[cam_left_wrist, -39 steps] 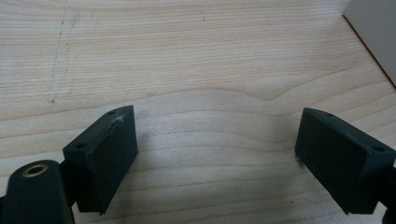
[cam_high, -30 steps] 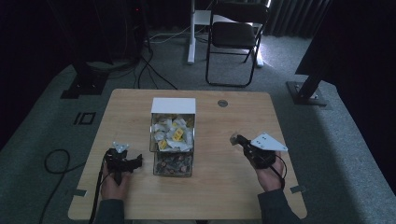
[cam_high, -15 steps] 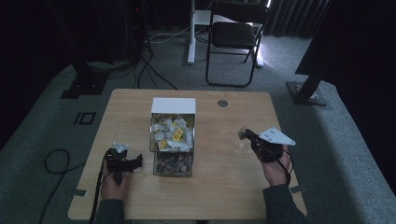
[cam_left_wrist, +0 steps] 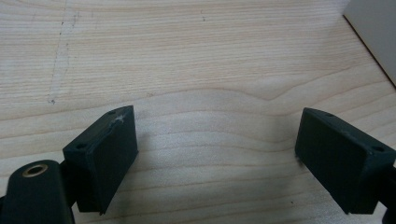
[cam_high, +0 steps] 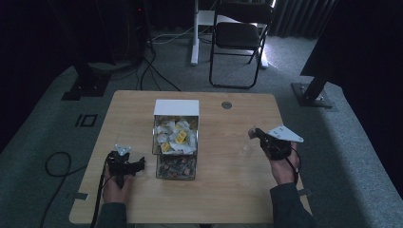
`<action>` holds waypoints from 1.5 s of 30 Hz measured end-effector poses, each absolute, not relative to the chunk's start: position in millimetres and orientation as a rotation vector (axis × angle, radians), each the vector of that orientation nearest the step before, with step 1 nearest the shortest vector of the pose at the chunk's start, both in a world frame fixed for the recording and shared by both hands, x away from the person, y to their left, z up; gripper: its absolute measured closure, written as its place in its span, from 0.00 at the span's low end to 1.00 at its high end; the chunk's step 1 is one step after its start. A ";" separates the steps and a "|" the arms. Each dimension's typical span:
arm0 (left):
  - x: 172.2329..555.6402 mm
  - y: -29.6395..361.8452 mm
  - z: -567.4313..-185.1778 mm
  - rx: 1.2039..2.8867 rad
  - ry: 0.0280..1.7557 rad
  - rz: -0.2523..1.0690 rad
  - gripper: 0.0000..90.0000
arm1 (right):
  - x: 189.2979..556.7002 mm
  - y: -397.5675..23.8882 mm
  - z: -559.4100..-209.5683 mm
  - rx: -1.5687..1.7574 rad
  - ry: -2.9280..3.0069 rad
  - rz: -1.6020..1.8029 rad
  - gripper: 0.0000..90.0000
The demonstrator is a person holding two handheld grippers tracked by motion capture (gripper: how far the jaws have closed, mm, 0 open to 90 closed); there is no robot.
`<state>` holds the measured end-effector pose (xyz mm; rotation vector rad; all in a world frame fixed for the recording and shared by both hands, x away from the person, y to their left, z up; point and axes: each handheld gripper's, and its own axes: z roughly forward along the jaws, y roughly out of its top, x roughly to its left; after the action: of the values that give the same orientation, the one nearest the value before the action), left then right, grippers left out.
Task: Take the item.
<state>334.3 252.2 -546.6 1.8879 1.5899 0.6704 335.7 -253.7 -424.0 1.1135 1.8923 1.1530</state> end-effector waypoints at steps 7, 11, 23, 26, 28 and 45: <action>334.3 252.2 -546.6 1.888 1.590 0.671 0.15 | 342.7 -258.0 -428.3 1.142 1.894 1.123 1.00; 334.3 252.2 -546.6 1.888 1.590 0.670 0.15 | 345.5 -259.5 -429.7 1.151 1.896 1.120 1.00; 334.3 252.2 -546.6 1.888 1.590 0.670 0.15 | 348.6 -260.9 -433.8 1.190 1.948 1.174 0.38; 334.3 252.2 -546.6 1.889 1.590 0.671 0.15 | 347.7 -261.6 -435.0 1.198 1.953 1.188 0.34; 334.3 252.2 -546.6 1.888 1.590 0.671 0.15 | 346.9 -261.9 -435.9 1.201 1.953 1.183 0.32; 334.4 252.2 -546.7 1.887 1.590 0.672 0.15 | 332.7 -263.5 -439.2 1.223 1.939 1.215 0.33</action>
<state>334.4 252.2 -546.7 1.8873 1.5900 0.6717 332.7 -263.5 -439.2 1.2230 1.9386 1.2151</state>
